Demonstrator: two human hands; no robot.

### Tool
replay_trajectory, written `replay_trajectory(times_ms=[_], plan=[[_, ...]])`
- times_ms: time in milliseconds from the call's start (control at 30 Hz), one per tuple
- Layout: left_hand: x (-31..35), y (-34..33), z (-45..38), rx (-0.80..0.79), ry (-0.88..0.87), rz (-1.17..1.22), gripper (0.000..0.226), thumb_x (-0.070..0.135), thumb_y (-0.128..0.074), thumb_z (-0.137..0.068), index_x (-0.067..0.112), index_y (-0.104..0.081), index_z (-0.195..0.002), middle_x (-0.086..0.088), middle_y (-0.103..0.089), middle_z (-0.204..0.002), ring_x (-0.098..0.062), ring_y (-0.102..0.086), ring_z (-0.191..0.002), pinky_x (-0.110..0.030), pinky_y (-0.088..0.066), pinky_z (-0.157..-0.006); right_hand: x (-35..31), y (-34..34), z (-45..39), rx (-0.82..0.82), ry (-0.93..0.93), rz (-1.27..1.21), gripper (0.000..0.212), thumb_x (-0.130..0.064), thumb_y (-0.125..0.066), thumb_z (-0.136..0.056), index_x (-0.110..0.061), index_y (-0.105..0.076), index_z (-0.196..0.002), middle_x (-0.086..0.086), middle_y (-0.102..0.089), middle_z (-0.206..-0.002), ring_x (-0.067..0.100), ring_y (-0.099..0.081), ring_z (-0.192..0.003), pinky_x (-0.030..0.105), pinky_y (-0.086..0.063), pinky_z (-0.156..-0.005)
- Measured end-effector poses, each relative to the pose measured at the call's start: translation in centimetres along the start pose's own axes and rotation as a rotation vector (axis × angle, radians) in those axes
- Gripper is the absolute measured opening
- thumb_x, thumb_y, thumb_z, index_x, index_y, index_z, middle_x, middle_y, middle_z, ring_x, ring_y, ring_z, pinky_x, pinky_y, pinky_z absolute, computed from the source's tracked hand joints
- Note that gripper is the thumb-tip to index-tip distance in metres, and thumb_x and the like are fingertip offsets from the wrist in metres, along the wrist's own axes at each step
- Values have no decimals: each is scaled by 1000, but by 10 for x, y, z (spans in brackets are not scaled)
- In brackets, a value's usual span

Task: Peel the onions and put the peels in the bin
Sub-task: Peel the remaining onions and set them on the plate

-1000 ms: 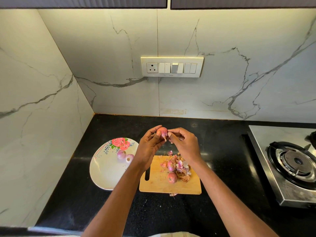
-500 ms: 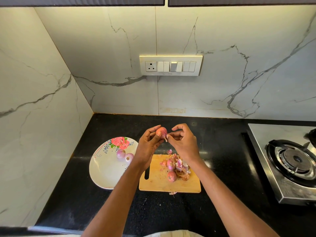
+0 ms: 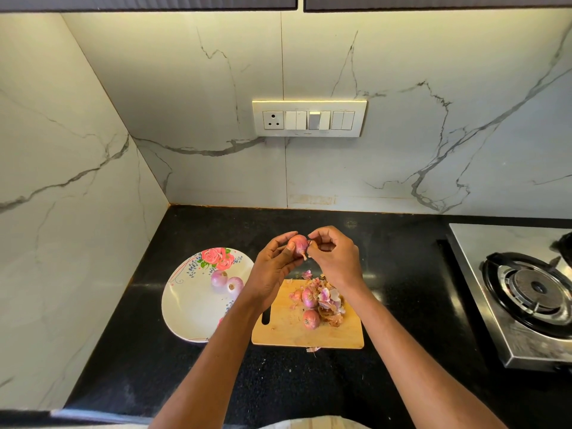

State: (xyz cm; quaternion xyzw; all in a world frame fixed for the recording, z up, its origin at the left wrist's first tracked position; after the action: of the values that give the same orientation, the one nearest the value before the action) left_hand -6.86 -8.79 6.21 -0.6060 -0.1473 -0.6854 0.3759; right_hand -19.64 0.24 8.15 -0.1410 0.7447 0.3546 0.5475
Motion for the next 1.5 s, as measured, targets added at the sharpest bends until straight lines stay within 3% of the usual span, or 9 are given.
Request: replay_trajectory(times_ms=[300,400,600,733,967,1133,1267,1400,1500], plan=[[0,3,0,7,46,57,27,19,-50,-104,18,-62,-129,-10,-68,-126,-26,-69,-114,-32,-57,-97,0,-4,0,-38,14,-33,13,-18,-71,-94,-29,-74,-100,-18,-72,-95,-2,-68,-91,14,-56,-79],[3,6,0,22,45,64,28,21,-50,-105,18,-62,-130,-10,-68,-127,-26,-68,-115,-32,-56,-99,0,-7,-1,-91,5,-108,16,-30,-73,-92,-27,-74,-108,-15,-73,-103,2,-70,-95,20,-59,-83],[3,3,0,5,60,43,25,21,-52,-103,20,-63,-125,-7,-68,-124,-23,-68,-114,-30,-57,-95,-2,-4,-1,-79,26,-147,19,-23,-80,-87,-20,-74,-105,-11,-75,-97,3,-71,-94,20,-59,-82],[3,4,1,8,64,22,25,21,-52,-103,19,-62,-126,-7,-67,-124,-23,-67,-113,-27,-58,-91,-5,-5,-1,-57,90,-45,14,-21,-76,-91,-22,-70,-103,-12,-72,-95,0,-68,-91,12,-55,-77],[2,1,4,-37,100,-17,25,23,-48,-106,23,-62,-126,-7,-65,-124,-23,-68,-107,-29,-58,-93,14,5,-5,55,-1,15,14,-13,-68,-96,-25,-68,-104,-15,-70,-95,-1,-69,-88,12,-55,-76],[2,6,4,-14,116,39,26,22,-51,-104,22,-64,-126,-11,-63,-127,-27,-69,-108,-29,-59,-91,43,-1,-7,-128,-103,157,8,-22,-67,-98,-23,-74,-101,-11,-73,-90,4,-69,-81,22,-56,-75],[1,4,2,-3,111,24,31,24,-46,-106,24,-61,-133,-5,-58,-133,-29,-61,-118,-29,-57,-96,54,-7,3,-232,-86,352,21,-32,-63,-100,-18,-78,-102,-4,-69,-93,3,-59,-78,14,-43,-69],[2,6,0,16,88,-19,36,27,-44,-107,23,-55,-141,-1,-56,-133,-28,-60,-120,-31,-54,-100,33,-2,2,-167,9,233,17,-24,-69,-96,-24,-74,-113,-12,-71,-106,1,-65,-95,10,-50,-81],[4,7,-2,48,39,-56,31,32,-45,-106,24,-54,-134,-5,-57,-132,-26,-61,-119,-25,-58,-90,0,-3,-1,-175,153,129,28,-29,-69,-95,-23,-73,-122,-16,-70,-113,-7,-64,-100,6,-50,-83]])
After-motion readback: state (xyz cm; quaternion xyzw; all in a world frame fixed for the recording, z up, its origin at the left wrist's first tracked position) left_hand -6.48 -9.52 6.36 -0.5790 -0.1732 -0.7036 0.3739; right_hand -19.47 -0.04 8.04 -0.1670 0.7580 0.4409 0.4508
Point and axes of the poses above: each hand's wrist, its own z-axis away from the middle knuckle, its own y-axis out of the back of the hand, x = y × z, the point moved 6 cm from there along -z, towards the middle knuckle
